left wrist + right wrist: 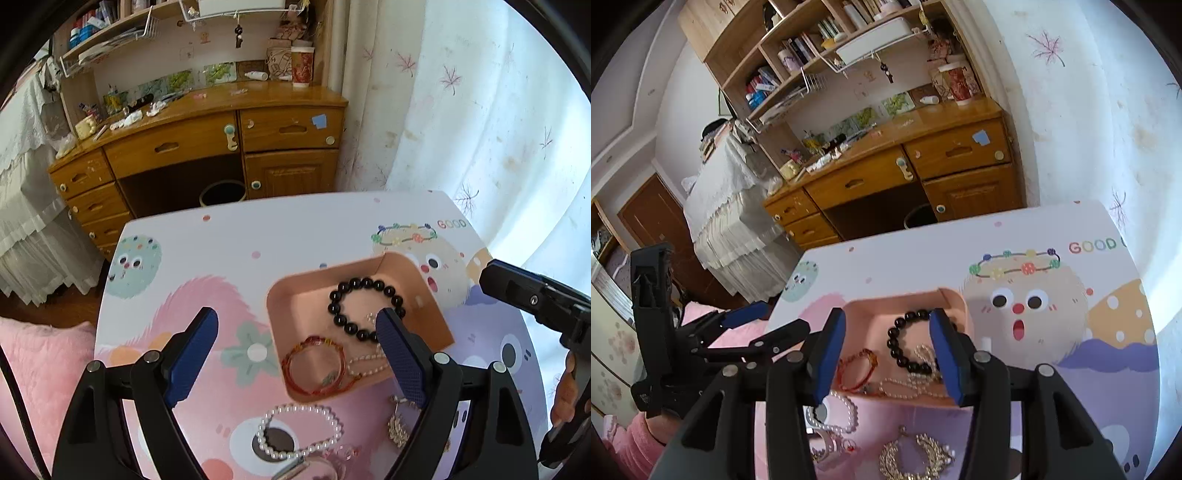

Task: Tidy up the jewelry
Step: 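Lift both bracelets into the pink box and open both tools, then move both open tools back over the remaining jewelry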

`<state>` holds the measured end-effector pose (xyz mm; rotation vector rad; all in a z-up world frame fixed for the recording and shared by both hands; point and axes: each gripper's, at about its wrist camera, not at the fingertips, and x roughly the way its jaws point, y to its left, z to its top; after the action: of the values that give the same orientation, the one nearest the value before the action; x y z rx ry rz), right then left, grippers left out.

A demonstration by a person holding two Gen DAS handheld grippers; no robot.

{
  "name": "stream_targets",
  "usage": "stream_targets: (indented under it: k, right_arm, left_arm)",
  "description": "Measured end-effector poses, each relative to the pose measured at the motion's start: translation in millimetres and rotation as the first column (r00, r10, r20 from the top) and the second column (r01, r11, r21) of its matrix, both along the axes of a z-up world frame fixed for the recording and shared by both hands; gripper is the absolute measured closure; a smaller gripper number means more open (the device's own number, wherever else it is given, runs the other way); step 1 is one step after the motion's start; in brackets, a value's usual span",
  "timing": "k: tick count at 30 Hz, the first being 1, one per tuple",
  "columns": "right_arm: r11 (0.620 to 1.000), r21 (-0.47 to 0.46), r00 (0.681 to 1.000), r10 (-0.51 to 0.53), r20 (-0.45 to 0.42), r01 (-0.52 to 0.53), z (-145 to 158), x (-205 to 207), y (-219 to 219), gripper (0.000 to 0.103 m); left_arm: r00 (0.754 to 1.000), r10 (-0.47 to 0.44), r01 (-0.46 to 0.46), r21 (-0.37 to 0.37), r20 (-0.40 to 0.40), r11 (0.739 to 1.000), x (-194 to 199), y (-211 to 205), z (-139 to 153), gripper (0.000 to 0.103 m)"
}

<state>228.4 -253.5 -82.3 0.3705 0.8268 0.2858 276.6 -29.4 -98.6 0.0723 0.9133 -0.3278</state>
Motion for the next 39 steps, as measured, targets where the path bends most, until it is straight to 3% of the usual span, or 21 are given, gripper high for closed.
stream_targets:
  k: [6, 11, 14, 18, 23, 30, 39]
  right_arm:
    - [0.998, 0.059, 0.991, 0.041, -0.128, -0.034, -24.5, -16.3, 6.3, 0.055]
    - [0.998, -0.008, 0.968, 0.062, -0.243, -0.066, -48.1, -40.4, 18.4, 0.055]
    - [0.994, -0.041, 0.946, 0.084, -0.313, -0.102, -60.8, -57.6, 24.5, 0.055]
    - [0.986, -0.097, 0.91, 0.088, -0.405, -0.139, -78.4, -79.6, 30.9, 0.055]
    - [0.962, -0.19, 0.884, 0.089, -0.458, -0.196, -96.7, -101.3, 42.5, 0.055]
    - [0.935, -0.268, 0.88, 0.084, -0.468, -0.232, -109.5, -124.3, 59.1, 0.054]
    - [0.928, -0.324, 0.905, 0.031, -0.425, -0.184, -108.9, -125.5, 55.8, 0.053]
  left_arm:
    - [0.997, 0.006, -0.008, -0.03, -0.073, 1.0, -22.4, 11.0, -17.5, 0.017]
    - [0.987, 0.008, -0.013, -0.031, -0.158, 0.999, -44.7, 23.0, -34.9, 0.017]
    - [0.974, 0.012, -0.028, -0.069, -0.226, 0.997, -58.9, 34.3, -48.0, 0.017]
    - [0.955, 0.028, -0.046, -0.055, -0.295, 0.997, -76.8, 45.7, -64.2, 0.017]
    - [0.926, 0.023, -0.04, -0.038, -0.377, 0.998, -94.9, 51.0, -82.9, 0.017]
    - [0.931, -0.062, 0.091, 0.063, -0.361, 0.994, -110.9, 32.9, -95.9, 0.017]
    - [0.949, -0.117, 0.152, 0.099, -0.294, 0.983, -98.3, 26.3, -103.3, 0.017]
